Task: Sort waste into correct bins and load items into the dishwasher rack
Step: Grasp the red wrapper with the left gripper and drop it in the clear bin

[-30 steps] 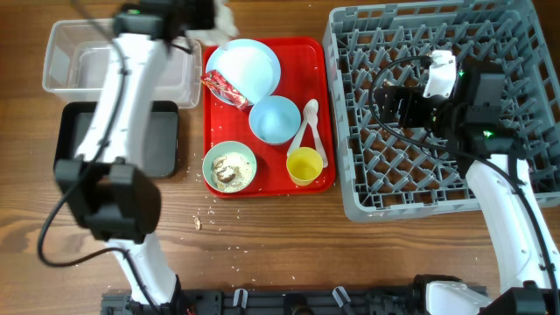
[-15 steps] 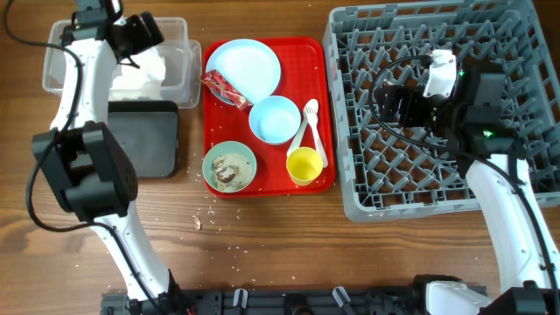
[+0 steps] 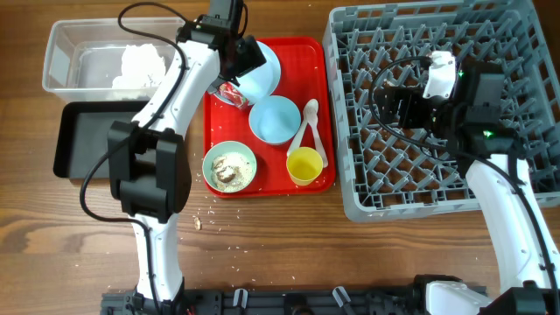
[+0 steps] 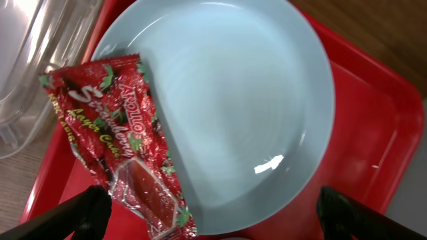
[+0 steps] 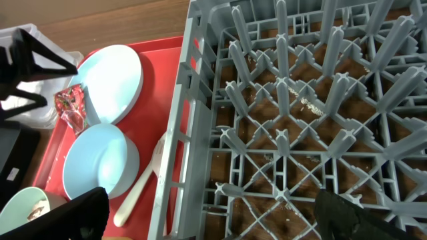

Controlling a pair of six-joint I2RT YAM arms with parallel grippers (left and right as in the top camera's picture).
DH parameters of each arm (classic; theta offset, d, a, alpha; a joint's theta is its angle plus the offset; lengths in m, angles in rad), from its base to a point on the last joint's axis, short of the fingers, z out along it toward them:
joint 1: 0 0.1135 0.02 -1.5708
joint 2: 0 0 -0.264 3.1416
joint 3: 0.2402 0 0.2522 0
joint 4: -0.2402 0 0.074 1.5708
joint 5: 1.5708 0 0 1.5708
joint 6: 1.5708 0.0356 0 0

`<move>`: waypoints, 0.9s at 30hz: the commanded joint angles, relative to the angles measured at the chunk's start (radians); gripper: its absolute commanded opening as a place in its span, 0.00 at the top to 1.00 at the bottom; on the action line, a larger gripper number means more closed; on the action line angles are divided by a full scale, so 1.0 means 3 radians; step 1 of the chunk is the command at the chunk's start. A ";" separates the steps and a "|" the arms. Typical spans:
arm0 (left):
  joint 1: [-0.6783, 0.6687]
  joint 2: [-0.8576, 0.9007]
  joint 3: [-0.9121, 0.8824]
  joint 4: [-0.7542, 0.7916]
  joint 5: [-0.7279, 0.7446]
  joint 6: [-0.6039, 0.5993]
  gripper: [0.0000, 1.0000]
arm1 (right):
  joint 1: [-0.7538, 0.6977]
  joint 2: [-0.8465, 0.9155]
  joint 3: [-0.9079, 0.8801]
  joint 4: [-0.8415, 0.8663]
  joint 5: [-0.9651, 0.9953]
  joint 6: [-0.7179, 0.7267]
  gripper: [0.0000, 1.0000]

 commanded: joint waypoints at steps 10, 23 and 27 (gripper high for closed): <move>0.0014 0.0090 -0.0369 0.0106 -0.0209 -0.0238 0.00 | 0.0017 0.0015 0.0070 -0.0018 -0.0067 -0.0042 0.01; 0.0022 0.0350 -0.0408 0.0804 -0.0209 -0.0114 0.10 | 0.0017 0.0015 0.0070 -0.0017 -0.0067 -0.0032 0.00; 0.0022 0.0455 -0.0408 0.0815 -0.0207 -0.0113 0.96 | 0.0017 0.0015 0.0070 -0.0022 -0.0066 -0.0033 0.00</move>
